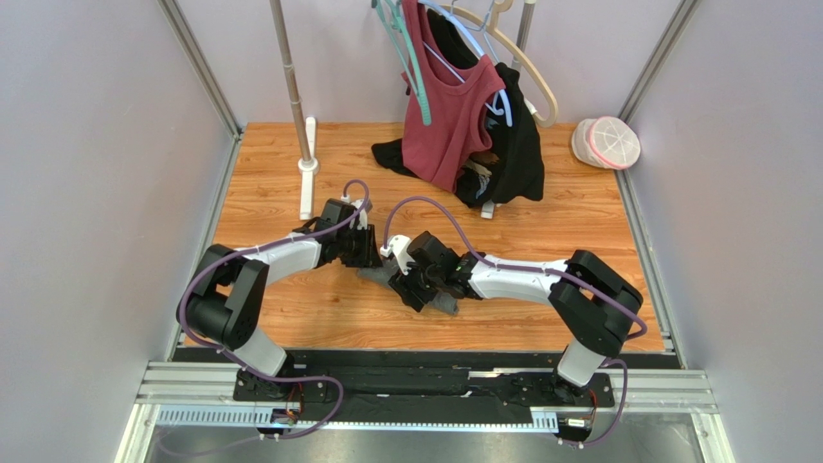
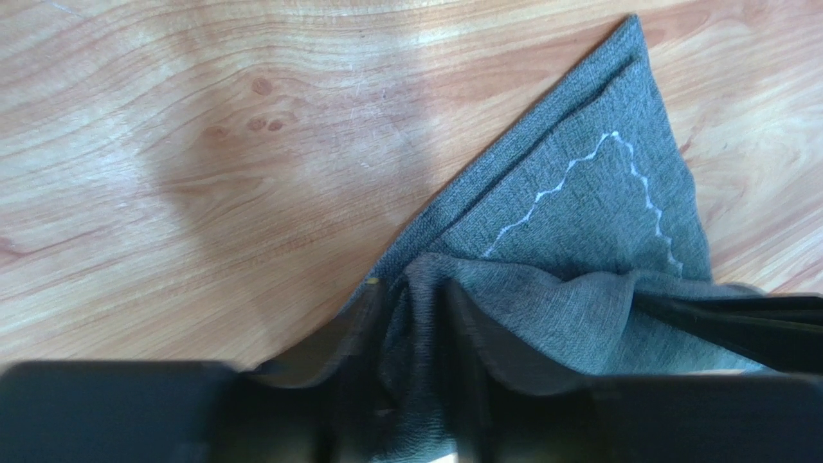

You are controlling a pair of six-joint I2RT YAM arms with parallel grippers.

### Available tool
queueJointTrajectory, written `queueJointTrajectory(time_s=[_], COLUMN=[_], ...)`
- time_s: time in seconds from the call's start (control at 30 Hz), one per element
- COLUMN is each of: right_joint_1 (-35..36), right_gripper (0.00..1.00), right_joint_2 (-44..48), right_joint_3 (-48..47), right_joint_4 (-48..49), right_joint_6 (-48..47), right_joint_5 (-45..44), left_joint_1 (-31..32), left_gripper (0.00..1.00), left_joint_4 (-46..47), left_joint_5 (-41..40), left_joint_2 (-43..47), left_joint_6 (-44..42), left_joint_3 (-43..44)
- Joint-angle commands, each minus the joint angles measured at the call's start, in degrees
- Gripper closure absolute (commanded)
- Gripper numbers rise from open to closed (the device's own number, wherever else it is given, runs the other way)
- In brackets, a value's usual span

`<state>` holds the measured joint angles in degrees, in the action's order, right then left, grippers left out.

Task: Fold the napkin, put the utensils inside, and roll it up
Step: Roll the napkin with the utensil

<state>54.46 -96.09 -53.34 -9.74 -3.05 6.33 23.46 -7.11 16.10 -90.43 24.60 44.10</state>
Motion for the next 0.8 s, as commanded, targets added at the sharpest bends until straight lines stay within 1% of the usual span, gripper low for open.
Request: queueJointTrajectory(time_s=[0.0, 0.03, 0.13, 0.17, 0.23, 0.27, 0.37, 0.43, 0.57, 0.6, 0.7, 0.77], right_joint_1=[0.04, 0.12, -0.23, -0.66, -1.19, -1.98, -3.39, -4.0, -5.67, -6.03, -7.43, -8.39], right_gripper=[0.37, 0.37, 0.39, 0.42, 0.46, 0.49, 0.56, 0.57, 0.58, 0.58, 0.58, 0.58], right_joint_2=[-2.34, -2.95, -4.1, -4.45, -5.07, -5.68, -7.08, -7.96, -10.07, -10.86, -12.44, -13.24], right_joint_3=[0.34, 0.34, -0.09, -0.27, -0.88, -1.15, -2.11, -3.08, -4.4, -4.58, -5.45, -5.98], right_joint_4=[1.48, 1.56, 1.48, 1.39, 1.04, 0.95, -0.02, -0.89, -1.78, -2.04, -2.04, -1.95], right_joint_6=[-0.99, -0.91, -0.73, -0.47, -0.03, 0.32, 0.76, 1.03, 1.82, 2.34, 2.7, 4.54], right_joint_5=[-3.6, -3.78, -3.34, -2.9, -0.62, 0.43, 5.52, 9.39, 15.81, 18.61, 23.62, 25.48], left_joint_1=[-0.26, -0.26, -0.26, -0.35, -0.35, -0.35, -0.61, -0.87, -0.88, -0.96, -0.88, -0.88], left_gripper=[0.56, 0.5, 0.44, 0.43, 0.38, 0.38, 0.36, 0.34, 0.34, 0.34, 0.34, 0.34], left_joint_4=[-3.34, -3.61, -5.71, -6.15, -7.3, -7.56, -8.27, -7.57, -3.88, -2.74, -2.03, -1.76], left_joint_5=[-0.8, -1.76, -4.22, -4.93, -6.94, -7.57, -10.29, -11.61, -10.39, -9.78, -9.24, -9.42], left_joint_2=[3.58, 4.29, 6.93, 7.55, 9.74, 10.53, 13.43, 15.63, 18.88, 19.5, 19.33, 18.72], left_joint_6=[-0.43, -0.52, -0.52, -0.78, -0.96, -1.13, -1.05, -0.78, -0.43, -0.43, -0.52, -0.52], left_joint_3=[3.19, 3.71, 4.77, 4.94, 4.95, 4.86, 3.63, 1.71, -2.34, -2.96, -4.28, -4.81])
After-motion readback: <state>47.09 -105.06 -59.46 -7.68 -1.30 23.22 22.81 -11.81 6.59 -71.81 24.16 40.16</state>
